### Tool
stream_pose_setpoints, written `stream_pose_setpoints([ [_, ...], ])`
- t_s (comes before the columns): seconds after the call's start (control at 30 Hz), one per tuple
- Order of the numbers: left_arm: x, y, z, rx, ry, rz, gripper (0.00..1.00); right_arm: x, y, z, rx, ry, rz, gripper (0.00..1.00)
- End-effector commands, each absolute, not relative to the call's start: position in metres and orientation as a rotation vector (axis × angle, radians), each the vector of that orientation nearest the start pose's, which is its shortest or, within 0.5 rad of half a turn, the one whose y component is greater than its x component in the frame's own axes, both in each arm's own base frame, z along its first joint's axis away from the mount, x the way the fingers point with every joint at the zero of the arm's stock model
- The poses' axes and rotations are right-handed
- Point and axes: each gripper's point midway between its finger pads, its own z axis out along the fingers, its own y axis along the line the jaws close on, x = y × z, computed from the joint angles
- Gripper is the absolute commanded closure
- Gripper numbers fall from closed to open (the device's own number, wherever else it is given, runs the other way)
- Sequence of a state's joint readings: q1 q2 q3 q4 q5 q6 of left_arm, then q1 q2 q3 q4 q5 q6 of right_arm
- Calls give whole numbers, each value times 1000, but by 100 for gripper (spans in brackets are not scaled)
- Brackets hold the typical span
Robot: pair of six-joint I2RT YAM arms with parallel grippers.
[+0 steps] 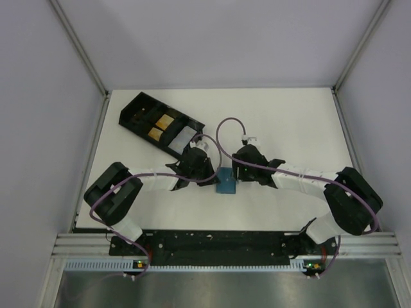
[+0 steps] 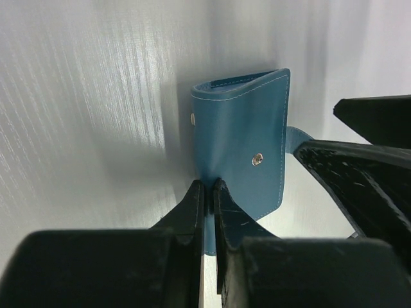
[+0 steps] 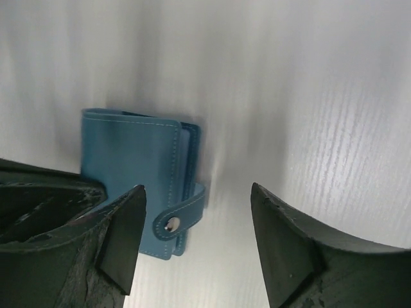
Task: Take the credit cards out of the card holder
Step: Open the card holder at the center of the board.
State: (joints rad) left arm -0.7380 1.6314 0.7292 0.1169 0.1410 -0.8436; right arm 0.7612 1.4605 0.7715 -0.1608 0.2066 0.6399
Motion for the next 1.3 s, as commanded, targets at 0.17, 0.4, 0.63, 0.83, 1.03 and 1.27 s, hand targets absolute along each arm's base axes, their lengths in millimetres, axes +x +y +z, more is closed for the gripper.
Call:
stream_pose_setpoints([
  [0.17,256,-296,29,-20,2510,-798,90,262,201,36,68,2451,221,62],
  [0.4,260,-292,43,56,2446,-774,64,259,210,35,69,2432,363,96],
  [0.63,251,-293,69,216,2370,-602,6,252,219,34,112,2430,507,100],
  [0.83,239,-308,68,347,2349,-363,1,250,224,35,124,2416,576,100],
  [1.03,245,-312,65,398,2343,-110,1,249,226,36,117,2418,593,100],
  [1.27,250,-298,45,405,2363,105,3,251,224,40,116,2408,601,100],
])
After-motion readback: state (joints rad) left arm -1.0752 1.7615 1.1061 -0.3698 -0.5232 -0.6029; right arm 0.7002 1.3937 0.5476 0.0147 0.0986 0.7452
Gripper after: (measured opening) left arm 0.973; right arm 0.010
